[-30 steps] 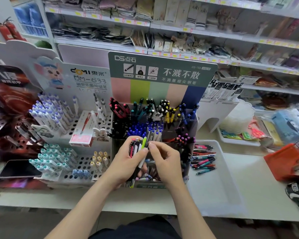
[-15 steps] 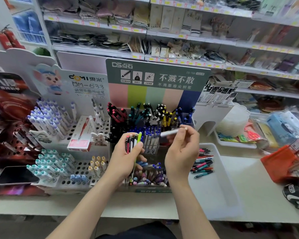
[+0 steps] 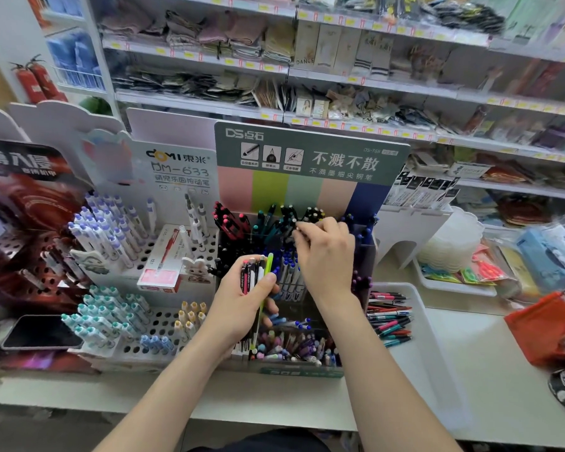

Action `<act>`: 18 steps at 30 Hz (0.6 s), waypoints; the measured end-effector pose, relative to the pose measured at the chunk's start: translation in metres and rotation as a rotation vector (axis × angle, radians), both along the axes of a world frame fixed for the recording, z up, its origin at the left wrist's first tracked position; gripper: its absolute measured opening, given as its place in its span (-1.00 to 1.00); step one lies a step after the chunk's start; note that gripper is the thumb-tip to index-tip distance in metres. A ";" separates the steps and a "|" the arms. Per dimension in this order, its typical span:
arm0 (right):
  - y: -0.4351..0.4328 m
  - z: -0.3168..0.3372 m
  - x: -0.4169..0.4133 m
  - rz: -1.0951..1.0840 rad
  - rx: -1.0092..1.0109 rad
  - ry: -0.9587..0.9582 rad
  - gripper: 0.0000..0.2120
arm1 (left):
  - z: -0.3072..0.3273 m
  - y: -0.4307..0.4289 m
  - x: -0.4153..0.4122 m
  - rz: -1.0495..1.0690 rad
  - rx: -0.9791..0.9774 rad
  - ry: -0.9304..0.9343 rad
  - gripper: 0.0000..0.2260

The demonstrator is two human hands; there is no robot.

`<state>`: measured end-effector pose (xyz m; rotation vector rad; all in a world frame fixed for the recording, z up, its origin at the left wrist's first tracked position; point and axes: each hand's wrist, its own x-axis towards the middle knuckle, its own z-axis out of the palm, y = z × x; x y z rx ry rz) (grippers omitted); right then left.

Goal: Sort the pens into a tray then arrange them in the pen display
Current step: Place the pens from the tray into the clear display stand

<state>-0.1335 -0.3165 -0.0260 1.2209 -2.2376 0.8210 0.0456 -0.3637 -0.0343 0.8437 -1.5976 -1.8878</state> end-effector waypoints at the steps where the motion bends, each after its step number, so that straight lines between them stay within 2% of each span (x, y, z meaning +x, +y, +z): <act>1: -0.001 0.002 0.002 0.004 0.028 0.003 -0.81 | 0.000 -0.001 0.000 -0.003 -0.006 -0.001 -0.79; 4: 0.000 0.008 0.008 -0.031 -0.054 -0.123 -0.69 | 0.002 -0.004 0.001 0.006 -0.015 -0.008 -0.80; 7: 0.011 0.017 0.029 0.204 -0.226 -0.426 -0.84 | 0.006 -0.006 0.002 -0.010 -0.005 0.017 -0.80; 10: 0.023 0.016 0.052 0.342 -0.123 -0.811 -0.89 | 0.008 -0.008 0.003 -0.063 0.007 0.035 -0.79; 13: 0.032 0.005 0.057 0.313 -0.161 -1.054 -0.91 | 0.006 -0.010 0.005 -0.133 0.001 -0.007 -0.77; 15: 0.037 0.001 0.056 0.263 -0.253 -1.138 -0.88 | 0.003 -0.010 0.006 -0.167 0.031 -0.039 -0.77; 18: 0.045 -0.002 0.051 0.114 -0.467 -1.083 -0.84 | -0.003 -0.012 0.005 -0.122 0.026 -0.116 -0.83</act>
